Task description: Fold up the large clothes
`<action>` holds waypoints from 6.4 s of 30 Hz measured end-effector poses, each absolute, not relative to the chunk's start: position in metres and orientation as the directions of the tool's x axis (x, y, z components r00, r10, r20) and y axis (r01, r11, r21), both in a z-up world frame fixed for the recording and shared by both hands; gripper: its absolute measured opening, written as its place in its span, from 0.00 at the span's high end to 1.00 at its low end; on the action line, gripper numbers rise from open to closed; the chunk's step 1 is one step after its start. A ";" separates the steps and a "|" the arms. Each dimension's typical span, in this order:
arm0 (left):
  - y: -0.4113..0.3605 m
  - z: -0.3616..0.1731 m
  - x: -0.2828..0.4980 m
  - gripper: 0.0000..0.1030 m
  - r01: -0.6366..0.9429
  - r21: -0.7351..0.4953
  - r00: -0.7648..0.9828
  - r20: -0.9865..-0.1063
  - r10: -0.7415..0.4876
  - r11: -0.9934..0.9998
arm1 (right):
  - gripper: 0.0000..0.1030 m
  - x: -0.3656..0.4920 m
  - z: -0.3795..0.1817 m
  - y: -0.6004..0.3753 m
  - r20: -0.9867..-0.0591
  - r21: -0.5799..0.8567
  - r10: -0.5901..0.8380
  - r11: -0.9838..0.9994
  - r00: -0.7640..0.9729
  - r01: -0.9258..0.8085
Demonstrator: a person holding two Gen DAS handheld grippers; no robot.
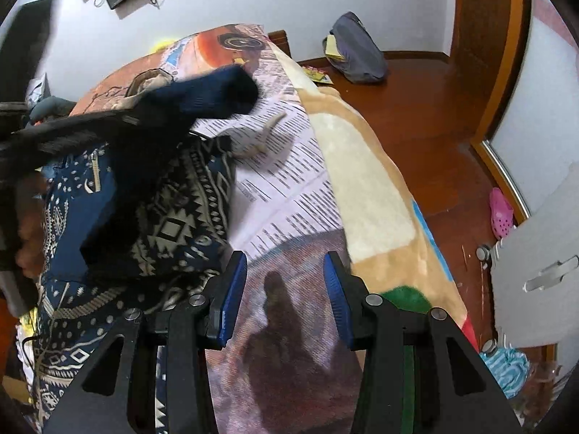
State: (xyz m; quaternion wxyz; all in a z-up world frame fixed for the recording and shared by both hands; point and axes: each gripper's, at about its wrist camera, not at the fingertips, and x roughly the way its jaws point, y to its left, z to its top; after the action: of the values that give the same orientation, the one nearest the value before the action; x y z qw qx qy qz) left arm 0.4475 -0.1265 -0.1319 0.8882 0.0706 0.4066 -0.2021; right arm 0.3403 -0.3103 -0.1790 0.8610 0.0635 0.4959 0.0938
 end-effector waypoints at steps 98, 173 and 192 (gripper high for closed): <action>0.136 -0.099 0.426 0.31 0.031 -0.001 0.711 -0.702 -0.023 1.000 | 0.39 0.427 -0.089 -0.152 -0.741 -0.017 0.255 0.918 0.621 -0.397; 0.097 -0.210 0.377 0.87 0.168 -0.041 0.474 -0.873 -0.117 0.985 | 0.86 0.372 -0.184 -0.140 -0.869 0.223 0.403 0.838 0.287 -0.499; 0.094 -0.168 0.426 0.53 0.175 -0.082 0.531 -0.832 -0.164 0.981 | 0.62 0.405 -0.148 -0.137 -0.821 0.255 0.452 0.837 0.349 -0.485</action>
State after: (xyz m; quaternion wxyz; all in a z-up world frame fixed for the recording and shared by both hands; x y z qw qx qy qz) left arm 0.4262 0.0941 -0.1679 0.8748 0.0058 0.4746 -0.0967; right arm 0.4052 -0.1373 -0.1477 0.8210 -0.0166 0.4943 0.2852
